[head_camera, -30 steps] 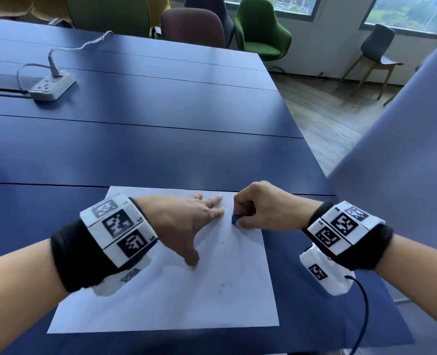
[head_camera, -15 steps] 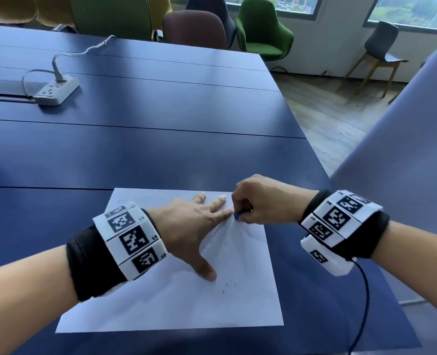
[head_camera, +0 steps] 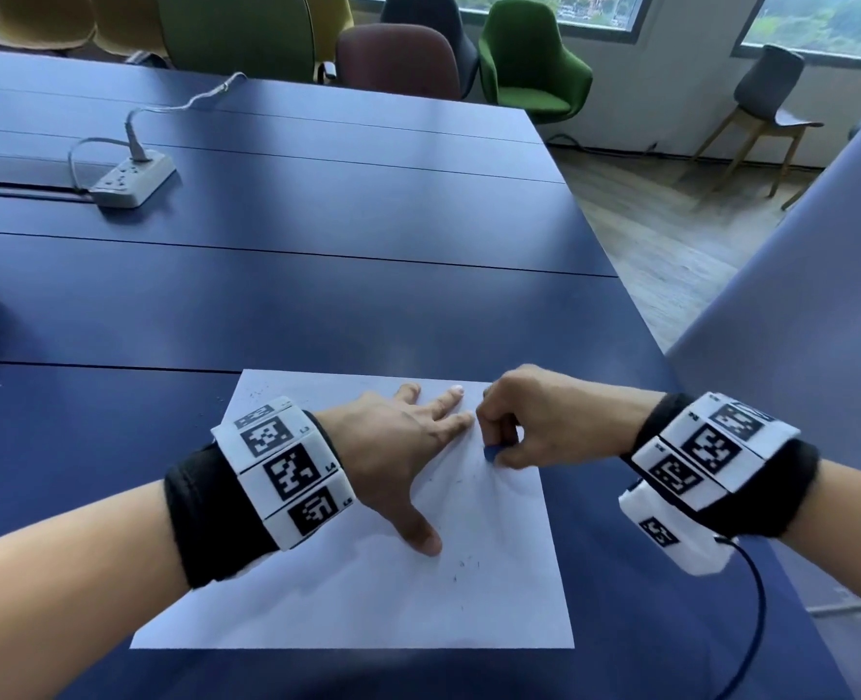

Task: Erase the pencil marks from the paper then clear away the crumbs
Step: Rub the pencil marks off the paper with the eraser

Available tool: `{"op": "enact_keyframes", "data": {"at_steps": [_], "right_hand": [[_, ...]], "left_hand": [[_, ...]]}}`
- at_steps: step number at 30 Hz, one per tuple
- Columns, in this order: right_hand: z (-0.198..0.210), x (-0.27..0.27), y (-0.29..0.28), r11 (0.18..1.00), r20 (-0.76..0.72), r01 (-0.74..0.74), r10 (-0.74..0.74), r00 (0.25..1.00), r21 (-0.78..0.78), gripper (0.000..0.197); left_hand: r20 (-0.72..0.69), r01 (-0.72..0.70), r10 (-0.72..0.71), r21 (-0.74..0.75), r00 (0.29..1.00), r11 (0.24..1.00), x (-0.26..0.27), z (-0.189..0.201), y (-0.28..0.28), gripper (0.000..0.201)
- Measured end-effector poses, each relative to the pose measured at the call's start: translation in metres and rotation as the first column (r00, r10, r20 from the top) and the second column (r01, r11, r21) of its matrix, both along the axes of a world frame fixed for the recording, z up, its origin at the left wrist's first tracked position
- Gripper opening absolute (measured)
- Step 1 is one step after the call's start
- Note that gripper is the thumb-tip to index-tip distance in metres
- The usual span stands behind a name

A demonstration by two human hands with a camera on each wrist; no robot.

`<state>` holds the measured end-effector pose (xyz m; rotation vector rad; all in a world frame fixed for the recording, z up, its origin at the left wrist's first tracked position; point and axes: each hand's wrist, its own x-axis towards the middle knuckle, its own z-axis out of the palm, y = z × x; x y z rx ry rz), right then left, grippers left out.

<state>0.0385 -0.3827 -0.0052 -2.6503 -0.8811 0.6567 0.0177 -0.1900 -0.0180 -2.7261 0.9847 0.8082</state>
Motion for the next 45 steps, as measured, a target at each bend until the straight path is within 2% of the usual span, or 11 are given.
{"op": "enact_keyframes", "data": {"at_steps": [2, 6, 8, 12, 17, 22, 27, 32, 36, 41, 45], "right_hand": [[0.003, -0.006, 0.003, 0.999, -0.095, -0.032, 0.029, 0.995, -0.034, 0.004], [0.003, 0.013, 0.001, 0.999, 0.087, 0.043, -0.042, 0.995, -0.004, 0.003], [-0.001, 0.008, 0.001, 0.998, 0.101, 0.053, -0.055, 0.993, 0.018, 0.004], [-0.002, -0.017, 0.009, 0.999, -0.098, -0.053, 0.052, 0.994, -0.008, 0.009], [-0.001, -0.004, 0.007, 0.999, 0.069, 0.034, -0.037, 0.997, 0.040, 0.008], [0.002, -0.034, 0.008, 0.997, -0.138, -0.070, 0.066, 0.988, -0.023, 0.010], [0.000, -0.015, -0.001, 0.996, 0.027, 0.072, -0.073, 0.997, 0.055, 0.009], [0.000, -0.044, 0.001, 0.998, -0.166, -0.055, 0.053, 0.985, -0.010, 0.003], [0.000, -0.027, -0.004, 0.997, -0.048, 0.068, -0.066, 0.997, 0.040, 0.007], [-0.001, -0.056, 0.000, 0.997, -0.177, -0.081, 0.081, 0.981, 0.006, 0.004], [0.001, -0.032, 0.000, 1.000, -0.064, -0.001, 0.003, 0.998, 0.025, 0.007]], "left_hand": [[-0.003, -0.001, 0.001, 0.002, 1.000, 1.000, 0.000, 0.000, -0.001, 0.129], [0.020, 0.018, -0.019, 0.008, 1.000, 1.000, 0.003, 0.002, -0.002, 0.127], [0.031, 0.026, -0.026, 0.009, 0.999, 1.000, 0.002, 0.001, -0.003, 0.127], [0.025, 0.039, -0.039, -0.003, 0.999, 0.999, 0.002, 0.001, -0.001, 0.123], [0.055, 0.064, -0.063, -0.028, 0.997, 0.998, 0.004, -0.002, -0.002, 0.118], [0.032, 0.044, -0.044, 0.002, 0.999, 0.999, 0.004, -0.001, -0.002, 0.123], [0.038, 0.041, -0.042, 0.017, 0.998, 0.999, 0.003, 0.000, -0.002, 0.123], [0.028, 0.032, -0.033, 0.023, 0.999, 0.999, 0.002, 0.001, -0.003, 0.121], [0.029, 0.039, -0.040, 0.021, 0.999, 0.999, 0.002, 0.003, -0.004, 0.120], [0.035, 0.029, -0.030, 0.026, 0.999, 0.999, 0.001, 0.001, -0.004, 0.122], [0.029, 0.035, -0.036, 0.024, 0.999, 0.999, 0.001, 0.003, -0.005, 0.119]]}}
